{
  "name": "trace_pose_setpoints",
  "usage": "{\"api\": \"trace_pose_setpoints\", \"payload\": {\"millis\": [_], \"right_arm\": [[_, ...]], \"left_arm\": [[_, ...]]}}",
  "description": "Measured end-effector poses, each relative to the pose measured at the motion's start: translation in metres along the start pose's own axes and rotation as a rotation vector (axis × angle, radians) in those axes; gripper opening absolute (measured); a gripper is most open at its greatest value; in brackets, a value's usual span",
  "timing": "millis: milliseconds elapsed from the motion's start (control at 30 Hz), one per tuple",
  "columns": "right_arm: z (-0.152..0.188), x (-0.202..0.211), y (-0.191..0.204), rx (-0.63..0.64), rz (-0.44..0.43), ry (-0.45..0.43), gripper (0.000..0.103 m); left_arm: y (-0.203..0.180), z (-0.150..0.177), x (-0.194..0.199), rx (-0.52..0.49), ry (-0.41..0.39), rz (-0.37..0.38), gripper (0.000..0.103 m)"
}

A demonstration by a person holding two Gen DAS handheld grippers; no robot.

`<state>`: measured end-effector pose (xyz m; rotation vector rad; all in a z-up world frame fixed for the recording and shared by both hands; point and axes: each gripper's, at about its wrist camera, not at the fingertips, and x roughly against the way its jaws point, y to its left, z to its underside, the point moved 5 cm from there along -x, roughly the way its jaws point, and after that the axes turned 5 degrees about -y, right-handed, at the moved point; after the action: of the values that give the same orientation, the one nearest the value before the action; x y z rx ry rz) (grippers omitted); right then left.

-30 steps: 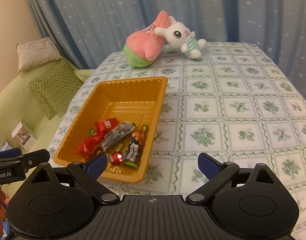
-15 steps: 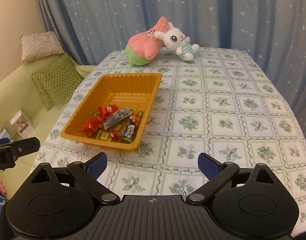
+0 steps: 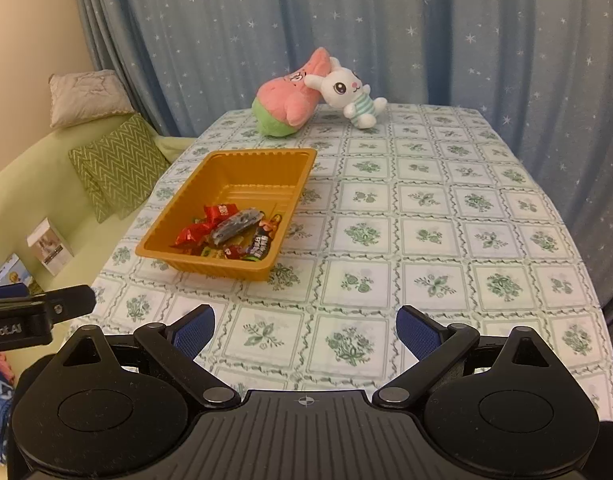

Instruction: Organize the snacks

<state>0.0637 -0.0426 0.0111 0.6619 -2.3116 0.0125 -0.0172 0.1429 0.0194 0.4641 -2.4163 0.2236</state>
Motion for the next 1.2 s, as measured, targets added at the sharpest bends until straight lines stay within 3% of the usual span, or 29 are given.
{"api": "trace_pose_setpoints", "payload": {"millis": [567,1200], "right_arm": [[0.015,0.038,-0.017,-0.018,0.035,-0.009,0.097],[0.015,0.039,-0.019,-0.013,0.036,-0.018,0.097]], "left_arm": [[-0.013,0.006,0.021,-0.044,-0.021,0.004,0.103],[-0.022,0.009,0.019,-0.061,-0.015,0.03,0.103]]}}
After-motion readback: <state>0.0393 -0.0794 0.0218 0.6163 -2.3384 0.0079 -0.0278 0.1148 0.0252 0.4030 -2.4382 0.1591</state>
